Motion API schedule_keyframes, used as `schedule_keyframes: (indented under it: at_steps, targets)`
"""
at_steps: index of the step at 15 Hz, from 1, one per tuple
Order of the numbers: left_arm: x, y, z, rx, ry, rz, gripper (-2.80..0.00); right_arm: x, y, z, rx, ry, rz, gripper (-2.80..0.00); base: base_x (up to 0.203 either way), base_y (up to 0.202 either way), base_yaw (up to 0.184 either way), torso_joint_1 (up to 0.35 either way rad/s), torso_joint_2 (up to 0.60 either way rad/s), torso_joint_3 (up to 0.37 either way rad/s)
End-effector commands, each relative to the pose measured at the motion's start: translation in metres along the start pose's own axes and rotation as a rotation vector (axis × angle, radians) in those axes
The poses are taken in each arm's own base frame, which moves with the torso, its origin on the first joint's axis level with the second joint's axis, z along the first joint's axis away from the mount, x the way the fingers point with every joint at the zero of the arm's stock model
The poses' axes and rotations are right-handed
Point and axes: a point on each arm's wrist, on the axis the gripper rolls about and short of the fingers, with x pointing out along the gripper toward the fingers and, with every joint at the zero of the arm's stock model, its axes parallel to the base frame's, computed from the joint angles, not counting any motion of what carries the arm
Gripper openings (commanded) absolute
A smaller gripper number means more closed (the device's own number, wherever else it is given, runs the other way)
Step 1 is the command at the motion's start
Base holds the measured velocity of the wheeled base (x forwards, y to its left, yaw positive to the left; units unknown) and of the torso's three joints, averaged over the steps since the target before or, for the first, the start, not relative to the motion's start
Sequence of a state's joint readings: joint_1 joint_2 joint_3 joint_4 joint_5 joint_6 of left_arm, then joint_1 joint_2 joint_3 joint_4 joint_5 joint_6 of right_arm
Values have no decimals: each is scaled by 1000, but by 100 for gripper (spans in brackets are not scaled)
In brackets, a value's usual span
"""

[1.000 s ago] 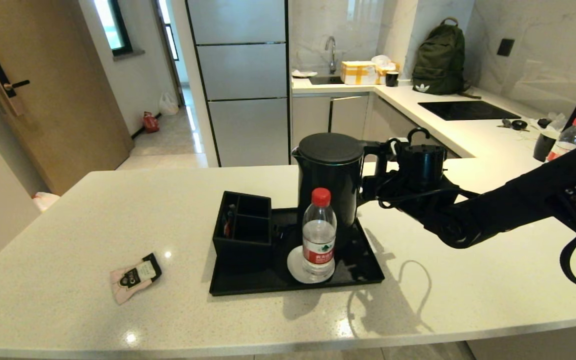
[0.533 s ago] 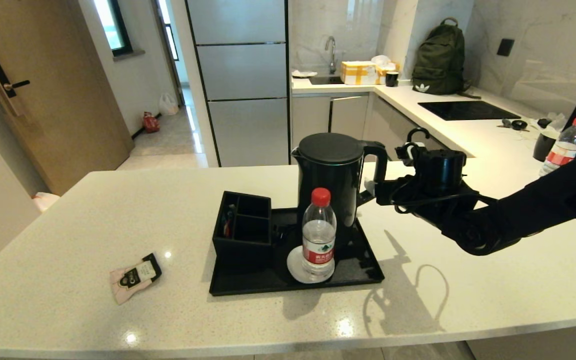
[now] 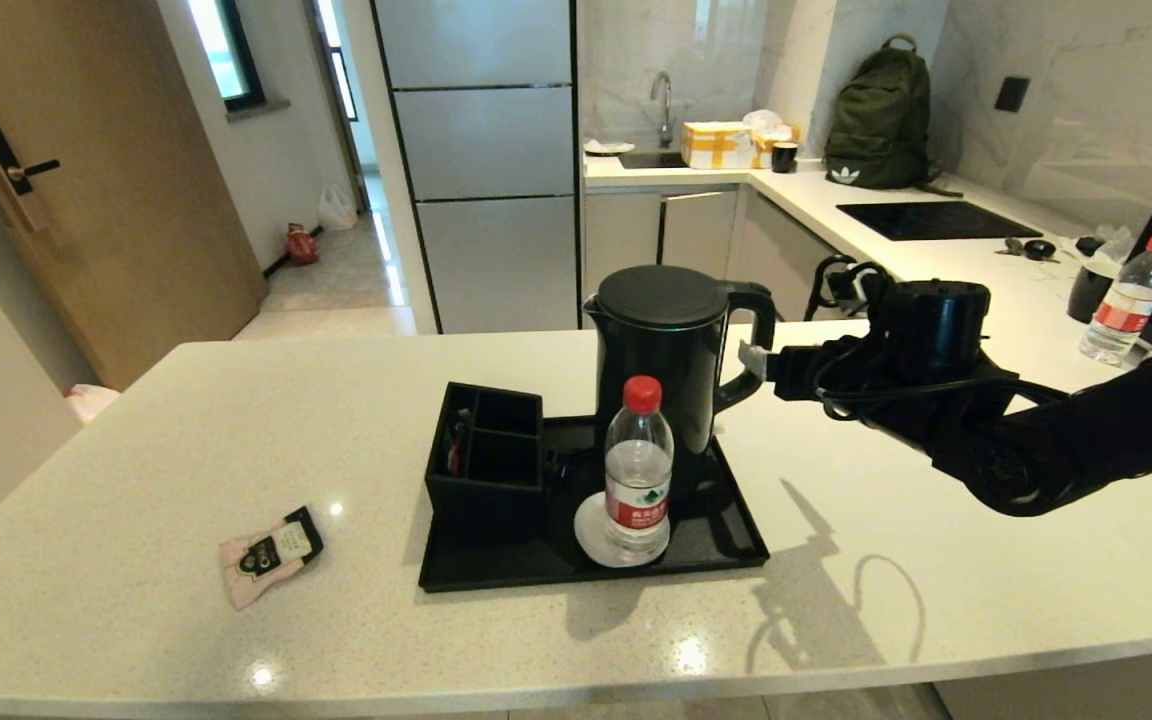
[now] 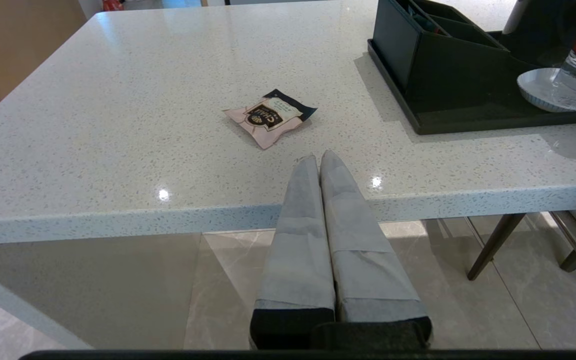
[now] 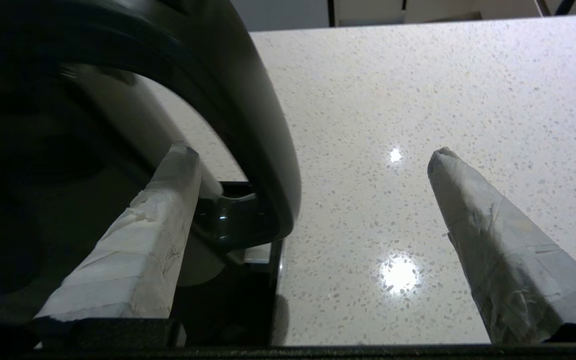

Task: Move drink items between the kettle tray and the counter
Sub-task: Return the tea bag to its original position

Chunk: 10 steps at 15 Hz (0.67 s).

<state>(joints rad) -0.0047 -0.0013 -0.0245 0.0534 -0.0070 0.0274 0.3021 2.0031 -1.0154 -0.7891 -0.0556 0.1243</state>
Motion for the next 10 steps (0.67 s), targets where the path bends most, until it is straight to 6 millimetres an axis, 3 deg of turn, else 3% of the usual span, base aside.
schedule_keyframes:
  at_steps: [1,5,6,7,8,10]
  targets:
    - [0,0,0,0,2,1,-280,-29,1,26,14,-63,38,0,0,0,0,0,0,0]
    - [0,0,0,2,1,-2,-280,-36,1,26,20,-50,54,0,0,0,0,0,0,0]
    - [0,0,0,0,1,-2,-280,-47,0,31,23,-57,54,0,0,0,0,0,0,0]
    - [0,0,0,2,1,-1,-280,-67,-2,44,26,-92,52,-280,0,0,0,0,0,0]
    - [0,0,0,1,1,-2,-280,-92,-6,61,30,-144,43,-280,0,0,0,0,0,0]
    - [0,0,0,0,1,0,-280,-128,-22,74,41,-178,-21,-280,0,0,0,0,0,0]
